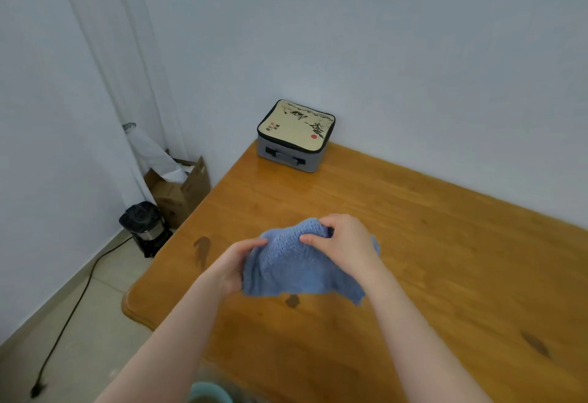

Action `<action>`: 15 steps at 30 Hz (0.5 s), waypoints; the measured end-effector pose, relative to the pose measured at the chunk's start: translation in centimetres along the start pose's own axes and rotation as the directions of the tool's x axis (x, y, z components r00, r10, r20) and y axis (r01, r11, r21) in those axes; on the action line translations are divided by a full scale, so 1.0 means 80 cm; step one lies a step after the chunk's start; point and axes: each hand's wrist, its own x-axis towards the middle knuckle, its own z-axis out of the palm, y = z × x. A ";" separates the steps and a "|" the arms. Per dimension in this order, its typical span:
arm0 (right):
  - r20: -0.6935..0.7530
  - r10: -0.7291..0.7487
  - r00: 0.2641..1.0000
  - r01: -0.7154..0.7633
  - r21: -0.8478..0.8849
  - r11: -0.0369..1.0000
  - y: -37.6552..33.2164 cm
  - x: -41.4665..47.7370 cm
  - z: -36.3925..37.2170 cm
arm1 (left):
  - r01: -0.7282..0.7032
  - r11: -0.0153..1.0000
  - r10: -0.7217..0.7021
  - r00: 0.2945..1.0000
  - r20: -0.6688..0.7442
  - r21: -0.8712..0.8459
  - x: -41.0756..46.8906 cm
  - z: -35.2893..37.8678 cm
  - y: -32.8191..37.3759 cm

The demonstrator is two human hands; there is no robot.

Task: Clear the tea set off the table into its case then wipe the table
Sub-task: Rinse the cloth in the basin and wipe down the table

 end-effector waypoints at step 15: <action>0.507 0.213 0.835 -0.525 0.850 0.035 -0.016 -0.033 -0.027 | -0.081 0.954 0.088 0.996 0.010 -0.290 0.008 0.026 0.001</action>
